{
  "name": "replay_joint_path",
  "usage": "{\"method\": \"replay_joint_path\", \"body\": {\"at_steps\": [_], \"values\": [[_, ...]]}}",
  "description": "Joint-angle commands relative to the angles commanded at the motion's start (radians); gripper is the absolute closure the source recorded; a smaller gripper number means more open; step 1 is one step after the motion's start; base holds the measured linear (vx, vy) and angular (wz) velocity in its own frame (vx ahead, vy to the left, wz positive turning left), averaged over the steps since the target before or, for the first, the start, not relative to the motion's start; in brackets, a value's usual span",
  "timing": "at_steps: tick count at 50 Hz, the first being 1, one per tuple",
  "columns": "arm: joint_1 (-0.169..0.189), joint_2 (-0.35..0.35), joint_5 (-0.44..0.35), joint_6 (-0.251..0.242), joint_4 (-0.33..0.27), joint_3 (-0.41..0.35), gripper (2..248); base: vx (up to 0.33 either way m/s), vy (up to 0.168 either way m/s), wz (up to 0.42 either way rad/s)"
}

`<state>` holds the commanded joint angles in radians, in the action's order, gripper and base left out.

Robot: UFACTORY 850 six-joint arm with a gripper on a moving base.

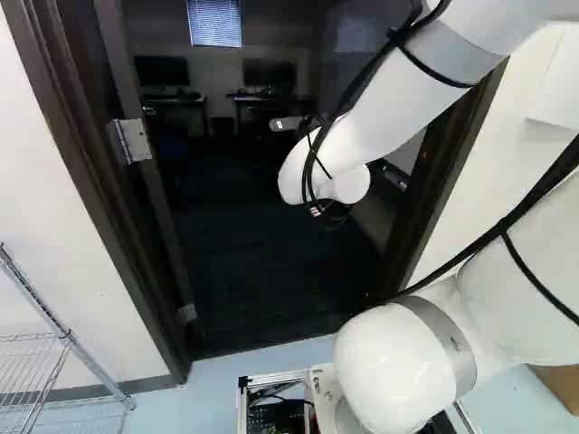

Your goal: Open the door and move inside

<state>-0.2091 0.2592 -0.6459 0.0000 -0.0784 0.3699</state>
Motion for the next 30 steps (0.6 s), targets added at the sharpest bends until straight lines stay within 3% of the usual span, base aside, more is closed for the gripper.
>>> {"method": "replay_joint_path", "body": {"at_steps": [30], "values": [[0.000, 0.000, 0.000, 0.000, 0.000, 0.000, 3, 0.000, 0.000, 0.000]]}}
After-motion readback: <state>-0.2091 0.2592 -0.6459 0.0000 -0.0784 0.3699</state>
